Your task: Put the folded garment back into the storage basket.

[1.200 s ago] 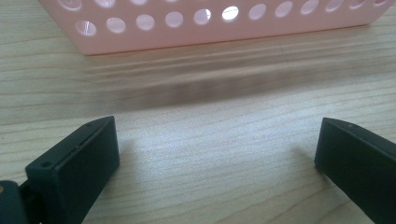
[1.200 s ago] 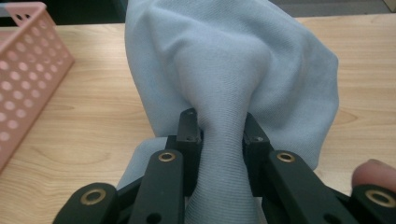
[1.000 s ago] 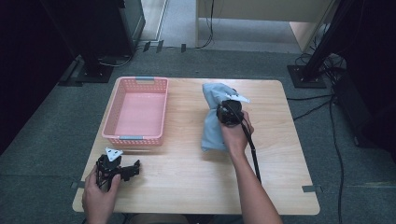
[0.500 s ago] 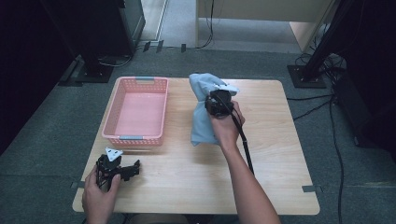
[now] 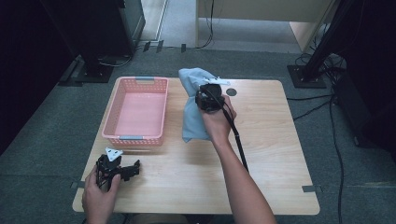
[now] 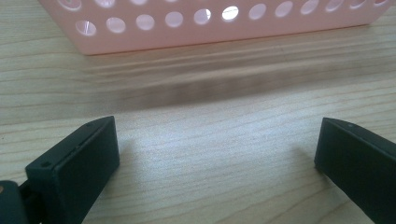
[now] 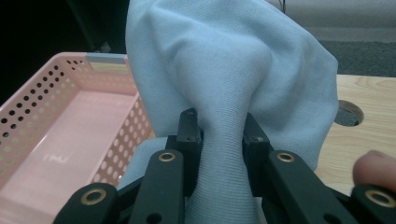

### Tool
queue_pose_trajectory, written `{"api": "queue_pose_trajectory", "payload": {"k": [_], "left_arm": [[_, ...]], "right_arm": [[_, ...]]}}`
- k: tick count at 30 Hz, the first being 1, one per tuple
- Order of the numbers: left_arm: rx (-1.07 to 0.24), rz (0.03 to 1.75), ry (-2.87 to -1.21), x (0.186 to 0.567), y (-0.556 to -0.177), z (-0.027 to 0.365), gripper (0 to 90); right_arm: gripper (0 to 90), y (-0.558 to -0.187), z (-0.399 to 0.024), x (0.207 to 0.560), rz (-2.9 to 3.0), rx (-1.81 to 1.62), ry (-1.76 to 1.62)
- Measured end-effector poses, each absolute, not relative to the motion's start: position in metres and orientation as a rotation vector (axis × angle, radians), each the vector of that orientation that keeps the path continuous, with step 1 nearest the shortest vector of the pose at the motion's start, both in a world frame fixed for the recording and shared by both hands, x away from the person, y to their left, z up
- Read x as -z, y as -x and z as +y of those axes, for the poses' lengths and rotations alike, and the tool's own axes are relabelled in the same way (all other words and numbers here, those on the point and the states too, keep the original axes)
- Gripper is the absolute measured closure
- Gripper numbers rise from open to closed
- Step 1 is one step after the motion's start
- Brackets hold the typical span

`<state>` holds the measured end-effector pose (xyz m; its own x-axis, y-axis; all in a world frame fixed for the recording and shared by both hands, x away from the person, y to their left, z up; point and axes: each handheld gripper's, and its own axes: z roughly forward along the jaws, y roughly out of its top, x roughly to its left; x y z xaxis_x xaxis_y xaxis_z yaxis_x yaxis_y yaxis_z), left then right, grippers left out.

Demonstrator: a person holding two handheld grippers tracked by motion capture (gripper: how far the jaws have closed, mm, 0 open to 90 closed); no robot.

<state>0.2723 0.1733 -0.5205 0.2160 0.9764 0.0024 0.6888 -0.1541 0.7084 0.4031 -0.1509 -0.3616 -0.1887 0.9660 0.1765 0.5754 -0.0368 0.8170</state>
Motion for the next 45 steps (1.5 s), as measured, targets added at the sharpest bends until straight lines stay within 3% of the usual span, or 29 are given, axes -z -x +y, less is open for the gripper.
{"api": "queue_pose_trajectory", "payload": {"k": [45], "left_arm": [[-0.638,1.535,-1.92,0.52,-0.272,0.174,0.0]], "right_arm": [[75.8,-0.422,-0.045,0.338,1.904,-1.2,-1.527]]}}
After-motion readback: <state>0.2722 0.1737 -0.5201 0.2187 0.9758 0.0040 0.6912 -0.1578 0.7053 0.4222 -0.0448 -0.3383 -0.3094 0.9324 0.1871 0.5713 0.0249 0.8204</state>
